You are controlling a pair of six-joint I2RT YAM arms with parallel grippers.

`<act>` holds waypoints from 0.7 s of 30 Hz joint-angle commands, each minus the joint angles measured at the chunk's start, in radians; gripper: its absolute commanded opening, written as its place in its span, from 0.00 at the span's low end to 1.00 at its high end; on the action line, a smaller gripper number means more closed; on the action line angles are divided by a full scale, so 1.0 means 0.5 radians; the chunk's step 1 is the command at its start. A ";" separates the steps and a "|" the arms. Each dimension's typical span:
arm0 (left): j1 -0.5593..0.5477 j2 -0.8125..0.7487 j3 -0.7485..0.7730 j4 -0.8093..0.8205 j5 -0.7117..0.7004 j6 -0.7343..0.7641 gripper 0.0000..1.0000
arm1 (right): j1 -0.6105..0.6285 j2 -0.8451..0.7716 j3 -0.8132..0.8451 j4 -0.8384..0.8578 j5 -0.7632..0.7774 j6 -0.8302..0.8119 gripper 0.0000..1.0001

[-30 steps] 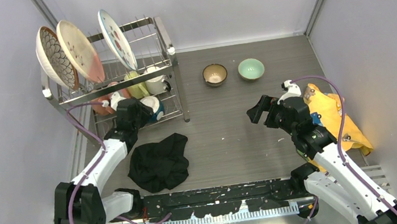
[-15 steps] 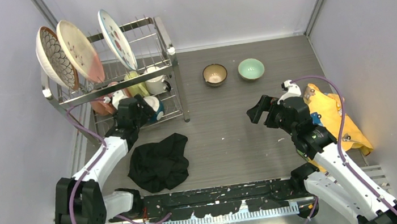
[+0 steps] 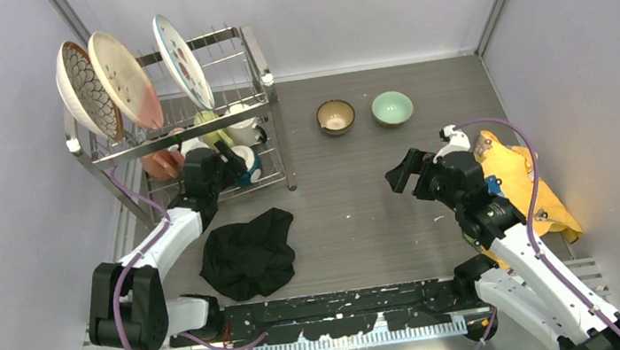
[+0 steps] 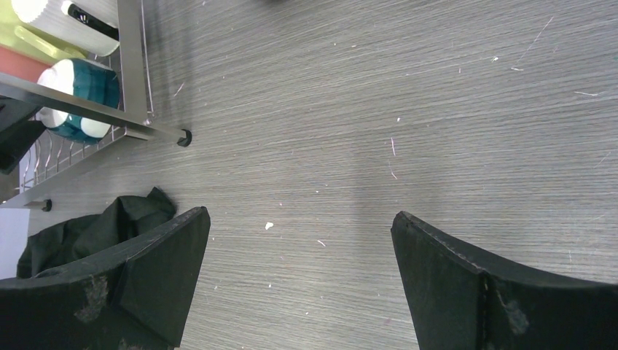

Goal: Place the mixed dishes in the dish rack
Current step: Turn the bowl upside down on the dish rack.

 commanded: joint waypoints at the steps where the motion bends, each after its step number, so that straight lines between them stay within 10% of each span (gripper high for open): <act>1: -0.011 0.015 -0.011 0.283 0.224 -0.047 0.70 | -0.004 0.008 0.006 0.079 0.020 -0.020 1.00; 21: -0.063 0.053 -0.120 0.517 0.426 -0.194 0.69 | -0.005 0.041 -0.006 0.093 -0.008 0.030 0.99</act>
